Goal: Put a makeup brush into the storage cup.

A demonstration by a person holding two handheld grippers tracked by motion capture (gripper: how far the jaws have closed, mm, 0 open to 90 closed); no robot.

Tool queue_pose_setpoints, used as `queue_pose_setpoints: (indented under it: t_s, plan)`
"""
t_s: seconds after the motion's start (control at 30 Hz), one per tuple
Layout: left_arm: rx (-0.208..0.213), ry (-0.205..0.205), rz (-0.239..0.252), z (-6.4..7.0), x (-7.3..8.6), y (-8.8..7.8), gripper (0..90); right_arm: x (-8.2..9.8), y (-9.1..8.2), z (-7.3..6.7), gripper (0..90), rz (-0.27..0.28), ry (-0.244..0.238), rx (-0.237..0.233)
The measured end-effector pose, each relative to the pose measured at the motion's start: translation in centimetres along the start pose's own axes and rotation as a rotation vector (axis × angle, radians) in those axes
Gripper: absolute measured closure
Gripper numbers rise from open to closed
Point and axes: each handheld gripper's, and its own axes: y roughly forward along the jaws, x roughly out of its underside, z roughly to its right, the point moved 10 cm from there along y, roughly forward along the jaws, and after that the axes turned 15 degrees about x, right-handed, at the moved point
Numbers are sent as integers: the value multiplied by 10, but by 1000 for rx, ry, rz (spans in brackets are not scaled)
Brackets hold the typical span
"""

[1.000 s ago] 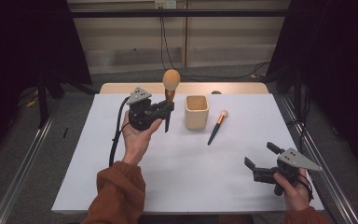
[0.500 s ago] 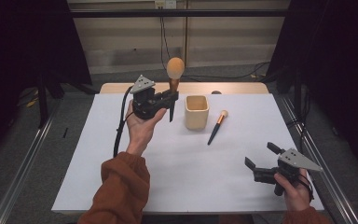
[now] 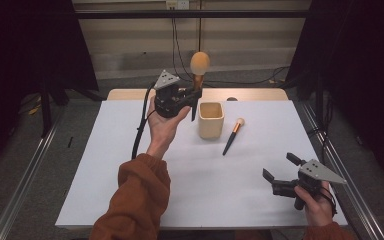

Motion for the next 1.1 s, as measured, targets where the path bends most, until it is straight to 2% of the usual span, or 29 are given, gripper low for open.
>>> queue_pose_setpoints:
  t_s: [0.57, 0.63, 0.7, 0.77, 0.97, 1.07, 1.1]
  plan:
    - [1, -19, 14, -22, -3, 32, 740, 0, 0, 1, 0, 4, 1, 3]
    - [19, -38, 27, -22, -5, 34, 740, 0, -1, 1, 0, 2, 4, 3]
    - [20, -49, 42, -23, -6, 36, 740, 0, -1, 1, 0, 2, 3, 1]
    - [15, -36, 38, -25, -7, 37, 740, 0, -1, 0, 0, 4, 1, -4]
    - [13, -43, 56, -28, -6, 45, 740, 0, -2, 0, 0, 5, 0, -7]
    - [-1, -27, 42, -30, -2, 51, 740, 0, -2, 0, 0, 4, 3, -6]
    - [6, -37, 46, -31, 0, 52, 740, 0, -2, 0, 0, 4, 3, -6]
